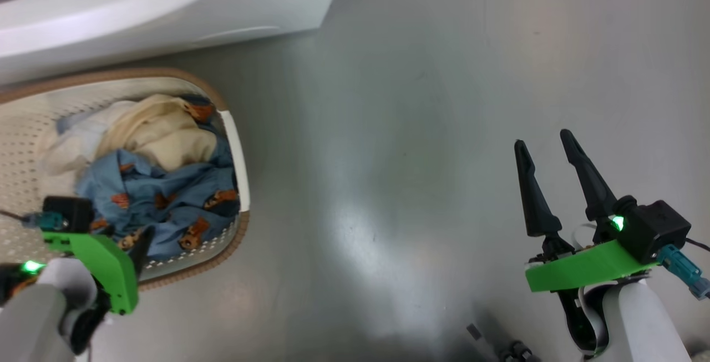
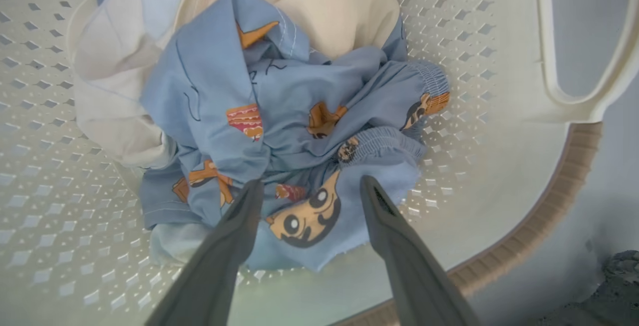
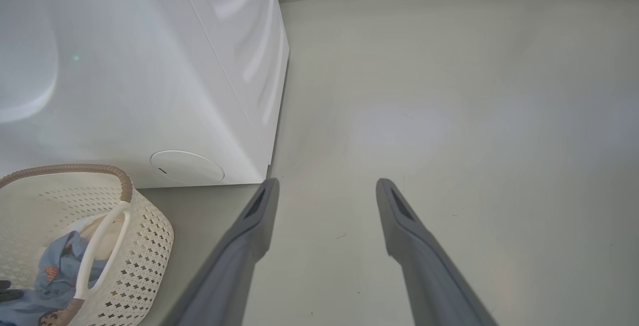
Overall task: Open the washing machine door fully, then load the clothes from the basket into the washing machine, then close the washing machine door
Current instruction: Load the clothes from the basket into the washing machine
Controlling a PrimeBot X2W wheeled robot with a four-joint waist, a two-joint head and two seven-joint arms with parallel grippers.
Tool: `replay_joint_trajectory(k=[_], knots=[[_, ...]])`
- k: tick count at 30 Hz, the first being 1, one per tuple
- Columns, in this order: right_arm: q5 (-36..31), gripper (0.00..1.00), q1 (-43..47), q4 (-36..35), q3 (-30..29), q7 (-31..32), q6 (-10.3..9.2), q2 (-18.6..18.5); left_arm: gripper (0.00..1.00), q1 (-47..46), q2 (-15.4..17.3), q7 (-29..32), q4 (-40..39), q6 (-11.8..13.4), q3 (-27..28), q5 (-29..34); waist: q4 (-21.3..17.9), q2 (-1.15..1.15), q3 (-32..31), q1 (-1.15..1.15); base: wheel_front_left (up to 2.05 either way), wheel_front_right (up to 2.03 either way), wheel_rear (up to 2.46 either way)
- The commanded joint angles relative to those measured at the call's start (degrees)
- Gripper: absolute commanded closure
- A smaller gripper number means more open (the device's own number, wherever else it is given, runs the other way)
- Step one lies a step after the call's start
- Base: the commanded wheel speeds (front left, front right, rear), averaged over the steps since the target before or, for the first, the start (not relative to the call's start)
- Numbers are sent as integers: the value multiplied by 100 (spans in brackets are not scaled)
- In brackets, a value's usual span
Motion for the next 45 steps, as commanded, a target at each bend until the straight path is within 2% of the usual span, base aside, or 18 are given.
replay_joint_trajectory(k=[1, 7, 11, 19, 22, 34, 35, 36, 38, 45], knots=[[39, 0, 44, -135, 144, -69, 9, -16, 0, -63, 314, 149, 17, -17, 48, -93, -127, 0, 153, 0, 0, 0, 0], [159, 0, -31, -178, 220, -69, 9, -16, 0, -358, 642, 844, -98, -17, -359, -373, -248, 0, 366, 0, 0, 0, 0], [243, 0, -77, -197, 248, -69, 9, -16, 0, -595, 812, 896, -133, -17, -427, -489, -320, 0, 538, 0, 0, 0, 0], [335, 0, -164, -186, 324, -69, 9, -16, 0, -898, 934, 1344, 64, -17, -611, -677, -424, 0, 795, 0, 0, 0, 0], [355, 0, -181, -202, 342, -69, 9, -16, 0, -1029, 995, 1335, 131, -17, -688, -613, -439, 0, 870, 0, 0, 0, 0], [430, 0, -218, -253, 392, -69, 9, -16, 0, -1516, 811, 1230, 595, 84, -723, -505, -509, 0, 1149, 0, 0, 0, 0], [430, 0, -220, -259, 386, -69, 9, -16, 7, -1523, 779, 1220, 641, 91, -727, -508, -512, 0, 1157, 0, 0, 0, 0], [428, 0, -220, -265, 377, -69, 9, -16, 51, -1524, 728, 1221, 685, 93, -714, -543, -511, 0, 1162, 0, 0, 0, 0], [419, 0, -221, -275, 348, -69, 9, -16, 100, -1529, 626, 1147, 736, 90, -695, -587, -498, 0, 1160, 0, 0, 0, 0], [373, 0, -274, -262, 252, -69, 9, -16, 100, -1445, 401, 608, 850, 48, -668, -646, -386, 0, 1001, 0, 0, 0, 0]])
